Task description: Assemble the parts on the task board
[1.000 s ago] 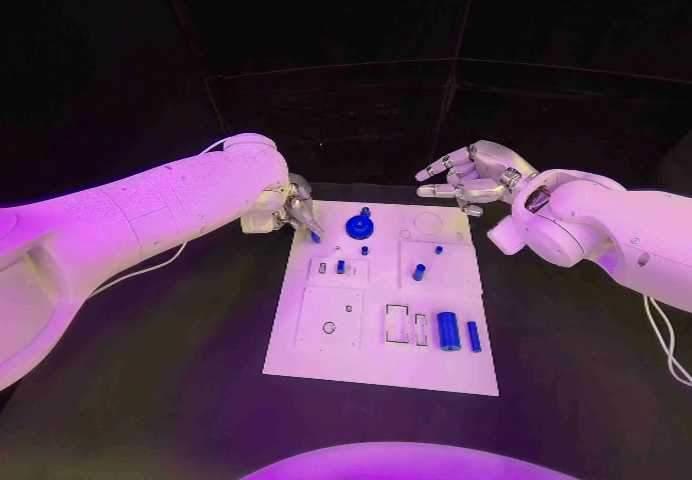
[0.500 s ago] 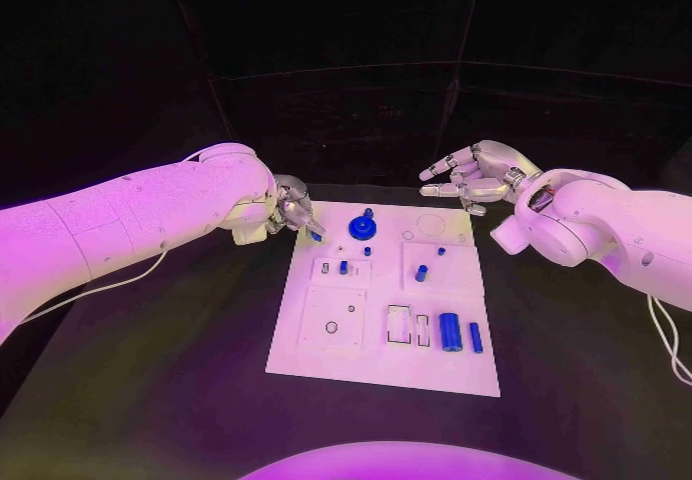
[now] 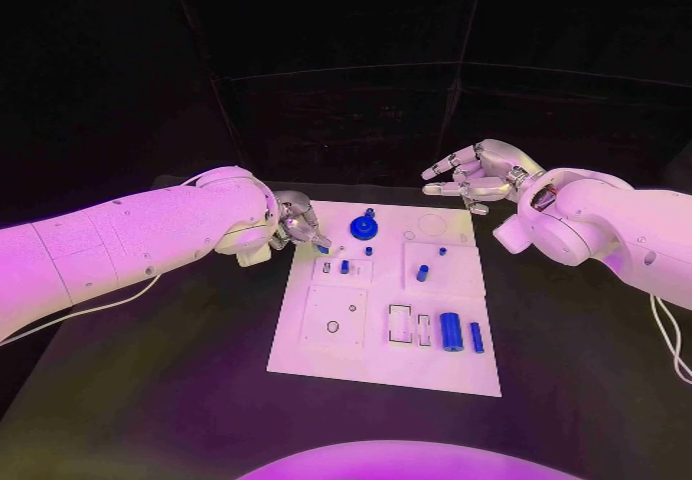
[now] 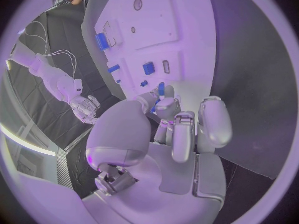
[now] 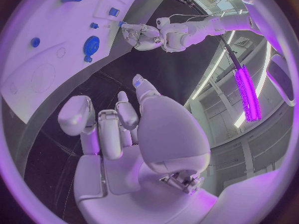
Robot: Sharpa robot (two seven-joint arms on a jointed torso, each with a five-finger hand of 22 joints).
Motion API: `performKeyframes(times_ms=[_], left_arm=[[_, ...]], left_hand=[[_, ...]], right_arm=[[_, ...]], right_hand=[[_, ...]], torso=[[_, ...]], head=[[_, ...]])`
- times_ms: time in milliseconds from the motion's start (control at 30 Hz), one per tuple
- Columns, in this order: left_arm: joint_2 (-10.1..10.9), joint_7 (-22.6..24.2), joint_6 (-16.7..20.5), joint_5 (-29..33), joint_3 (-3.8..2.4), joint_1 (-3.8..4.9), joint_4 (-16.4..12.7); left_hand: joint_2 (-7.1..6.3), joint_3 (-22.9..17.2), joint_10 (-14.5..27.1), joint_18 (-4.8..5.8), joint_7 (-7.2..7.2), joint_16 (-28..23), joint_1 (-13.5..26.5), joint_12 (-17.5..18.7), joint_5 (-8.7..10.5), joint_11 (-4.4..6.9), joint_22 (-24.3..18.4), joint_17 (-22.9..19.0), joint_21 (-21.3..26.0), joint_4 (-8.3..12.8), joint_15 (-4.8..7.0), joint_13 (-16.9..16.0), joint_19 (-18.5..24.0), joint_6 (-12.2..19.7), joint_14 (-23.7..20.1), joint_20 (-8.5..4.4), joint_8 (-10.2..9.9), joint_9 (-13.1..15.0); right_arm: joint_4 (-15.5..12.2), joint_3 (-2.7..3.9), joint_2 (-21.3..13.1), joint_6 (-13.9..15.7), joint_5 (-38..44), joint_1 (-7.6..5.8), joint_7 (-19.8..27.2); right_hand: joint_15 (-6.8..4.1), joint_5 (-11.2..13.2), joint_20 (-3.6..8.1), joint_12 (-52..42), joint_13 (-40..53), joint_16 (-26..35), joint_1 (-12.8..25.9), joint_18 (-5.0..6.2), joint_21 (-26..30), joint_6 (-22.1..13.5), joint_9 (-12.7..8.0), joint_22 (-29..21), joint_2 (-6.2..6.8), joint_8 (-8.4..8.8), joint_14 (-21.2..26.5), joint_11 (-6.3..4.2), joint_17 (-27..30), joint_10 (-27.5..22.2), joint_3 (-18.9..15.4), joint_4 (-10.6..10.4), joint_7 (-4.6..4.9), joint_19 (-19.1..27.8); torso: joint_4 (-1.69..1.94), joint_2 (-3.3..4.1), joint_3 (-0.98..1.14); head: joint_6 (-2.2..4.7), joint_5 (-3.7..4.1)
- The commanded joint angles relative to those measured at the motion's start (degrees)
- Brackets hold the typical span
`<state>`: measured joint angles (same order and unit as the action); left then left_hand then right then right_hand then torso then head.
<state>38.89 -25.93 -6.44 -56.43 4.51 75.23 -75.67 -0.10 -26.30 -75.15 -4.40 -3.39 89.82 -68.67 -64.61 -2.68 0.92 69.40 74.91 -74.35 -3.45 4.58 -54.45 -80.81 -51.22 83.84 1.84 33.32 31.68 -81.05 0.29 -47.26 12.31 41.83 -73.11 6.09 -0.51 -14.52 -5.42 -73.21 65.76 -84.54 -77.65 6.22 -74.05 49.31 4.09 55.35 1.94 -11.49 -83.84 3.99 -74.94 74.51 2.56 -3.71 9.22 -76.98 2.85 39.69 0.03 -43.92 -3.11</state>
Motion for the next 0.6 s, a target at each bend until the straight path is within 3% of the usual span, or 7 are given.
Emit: performKeyframes(times_ms=[33,233,600], left_arm=[[-0.04,-0.38,-0.06,-2.77,0.1,-0.23,-0.69],[-0.33,-1.68,-2.13,-5.43,0.2,-0.74,-1.03],[-0.71,-2.62,-4.53,-6.94,0.22,-1.19,-1.1]], left_hand=[[-0.14,-7.86,-0.35,-0.42,0.03,0.18,0.2,0.19,-0.18,0.07,0.05,15.09,0.27,7.58,-0.33,0.05,-0.09,-0.2,6.16,0.22,0.23,0.03],[-0.14,-8.08,-0.31,-0.44,0.03,0.18,0.3,0.3,-0.18,0.07,-0.03,15.09,0.34,7.56,-0.32,0.2,-0.06,-0.24,6.16,0.22,0.3,0.05],[-0.31,-8.63,-0.37,-0.43,0.06,0.18,0.47,0.29,-0.2,0.09,0.01,15.09,0.34,7.68,-0.3,0.16,-0.08,-0.25,6.16,0.21,0.5,0.14]], right_arm=[[0.08,0.04,0.09,-0.41,0.39,-0.12,0.29],[0.13,0.04,0.19,-0.65,0.6,-0.11,0.18],[0.05,0.03,0.16,-0.74,0.65,-0.11,0.06]], right_hand=[[-0.1,-0.11,0.13,0.28,-0.07,0.13,0.01,0.1,0.37,-0.32,-0.09,-0.04,-0.32,-0.21,-3.52,-0.02,-2.52,-0.33,-0.28,0.16,-0.1,0.33],[-0.1,-0.11,0.13,0.28,-0.07,0.13,0.01,0.1,0.37,-0.32,-0.09,-0.04,-0.32,-0.21,-3.52,-0.02,-2.52,-0.33,-0.28,0.16,-0.1,0.33],[-0.1,-0.11,0.13,0.28,-0.07,0.13,0.01,0.1,0.37,-0.32,-0.09,-0.04,-0.32,-0.21,-3.52,-0.02,-2.52,-0.33,-0.28,0.16,-0.1,0.33]], torso=[[0.05,0.08,-0.03],[-0.16,0.11,0.07],[-0.14,0.03,0.07]], head=[[-0.04,-0.03],[-0.06,-0.27],[-0.38,-0.2]])
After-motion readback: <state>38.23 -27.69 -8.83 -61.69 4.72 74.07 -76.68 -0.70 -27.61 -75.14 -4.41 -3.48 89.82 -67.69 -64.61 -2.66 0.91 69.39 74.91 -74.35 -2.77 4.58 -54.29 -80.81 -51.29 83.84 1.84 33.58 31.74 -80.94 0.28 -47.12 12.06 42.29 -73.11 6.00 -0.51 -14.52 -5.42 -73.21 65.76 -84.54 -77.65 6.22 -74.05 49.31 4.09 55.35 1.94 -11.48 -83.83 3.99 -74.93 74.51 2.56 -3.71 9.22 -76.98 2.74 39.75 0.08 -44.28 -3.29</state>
